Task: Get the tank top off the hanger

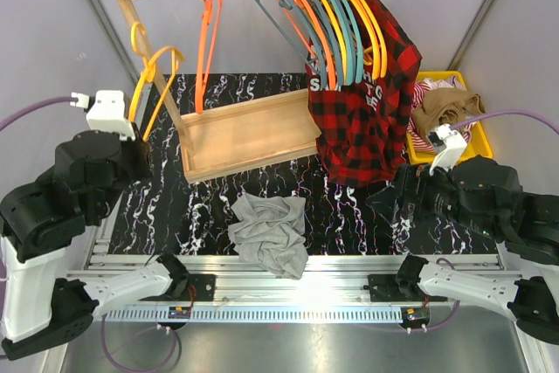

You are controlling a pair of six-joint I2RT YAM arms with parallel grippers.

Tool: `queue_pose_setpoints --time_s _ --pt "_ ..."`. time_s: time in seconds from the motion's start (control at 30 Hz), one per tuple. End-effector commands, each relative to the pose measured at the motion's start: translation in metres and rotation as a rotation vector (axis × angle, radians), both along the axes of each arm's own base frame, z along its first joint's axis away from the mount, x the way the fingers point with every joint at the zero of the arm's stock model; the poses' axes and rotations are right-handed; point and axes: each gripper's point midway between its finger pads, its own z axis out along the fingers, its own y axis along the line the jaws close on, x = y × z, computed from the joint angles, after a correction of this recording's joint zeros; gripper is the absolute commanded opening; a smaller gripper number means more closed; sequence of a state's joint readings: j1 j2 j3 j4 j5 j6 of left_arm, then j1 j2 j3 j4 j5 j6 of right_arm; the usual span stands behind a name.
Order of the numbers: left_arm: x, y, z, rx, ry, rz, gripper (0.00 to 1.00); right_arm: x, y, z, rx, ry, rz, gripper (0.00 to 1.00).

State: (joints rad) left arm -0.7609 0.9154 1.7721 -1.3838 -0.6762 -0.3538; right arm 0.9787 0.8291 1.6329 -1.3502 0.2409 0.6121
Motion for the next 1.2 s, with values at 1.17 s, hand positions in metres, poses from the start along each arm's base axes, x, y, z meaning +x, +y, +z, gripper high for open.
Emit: queue_pose_setpoints --time_s 1.17 --pt "0.159 -0.045 0.046 -0.038 -0.068 0.003 0.00 -0.014 0.006 -0.019 0.070 0.059 0.035 1.00"
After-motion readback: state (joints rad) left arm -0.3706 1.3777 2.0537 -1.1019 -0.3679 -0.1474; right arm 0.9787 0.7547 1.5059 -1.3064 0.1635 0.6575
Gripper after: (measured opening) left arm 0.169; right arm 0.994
